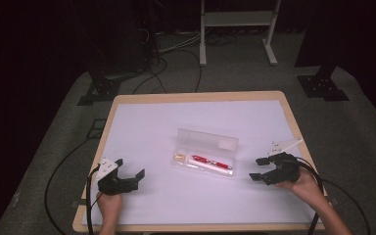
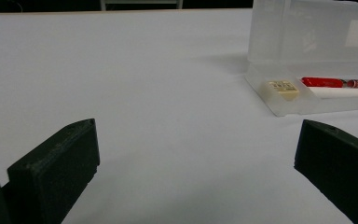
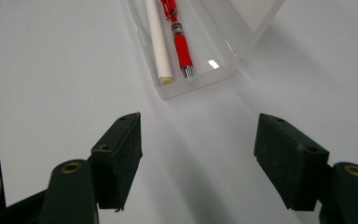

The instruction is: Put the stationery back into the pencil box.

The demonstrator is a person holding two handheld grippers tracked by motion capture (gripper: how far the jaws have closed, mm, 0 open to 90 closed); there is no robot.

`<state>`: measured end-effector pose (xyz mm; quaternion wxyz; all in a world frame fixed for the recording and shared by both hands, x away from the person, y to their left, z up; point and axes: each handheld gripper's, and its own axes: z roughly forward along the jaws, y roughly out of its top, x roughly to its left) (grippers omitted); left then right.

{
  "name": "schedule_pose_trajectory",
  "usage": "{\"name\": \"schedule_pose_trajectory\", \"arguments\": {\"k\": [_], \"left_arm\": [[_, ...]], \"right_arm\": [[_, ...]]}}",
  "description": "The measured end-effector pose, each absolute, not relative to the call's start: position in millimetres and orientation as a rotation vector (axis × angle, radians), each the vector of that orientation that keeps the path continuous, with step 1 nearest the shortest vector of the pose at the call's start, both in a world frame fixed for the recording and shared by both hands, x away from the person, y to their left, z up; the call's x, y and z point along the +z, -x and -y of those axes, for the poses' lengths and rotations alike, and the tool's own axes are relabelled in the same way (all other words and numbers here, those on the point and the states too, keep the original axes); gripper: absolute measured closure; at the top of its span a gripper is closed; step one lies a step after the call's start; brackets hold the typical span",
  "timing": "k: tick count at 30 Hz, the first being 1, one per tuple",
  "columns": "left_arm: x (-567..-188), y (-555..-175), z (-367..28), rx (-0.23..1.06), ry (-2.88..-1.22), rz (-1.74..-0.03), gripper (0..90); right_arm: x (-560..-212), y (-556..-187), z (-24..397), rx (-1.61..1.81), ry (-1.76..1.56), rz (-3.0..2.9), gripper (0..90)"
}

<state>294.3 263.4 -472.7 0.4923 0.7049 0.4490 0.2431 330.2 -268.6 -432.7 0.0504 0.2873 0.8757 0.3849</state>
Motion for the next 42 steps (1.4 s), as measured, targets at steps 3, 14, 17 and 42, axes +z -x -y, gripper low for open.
{"name": "schedule_pose_trajectory", "arguments": {"k": [3, 14, 17, 42], "left_arm": [[-473, -294, -263, 0.591, -1.707, -1.090, 0.0], [-473, -295, -263, 0.587, -1.709, -1.092, 0.0], [-473, -294, -263, 0.591, -1.711, -1.090, 0.0], [-473, -294, -262, 0.603, -1.719, -1.093, 0.0]], "right_arm": [[-434, -329, 271, 1.178, -0.884, -2.663, 31.3], [-443, -323, 281, 1.174, -0.918, -2.663, 31.2], [-444, -321, 284, 1.176, -0.933, -2.661, 31.3], [-453, -293, 313, 1.204, -1.005, -2.623, 31.2]]}}
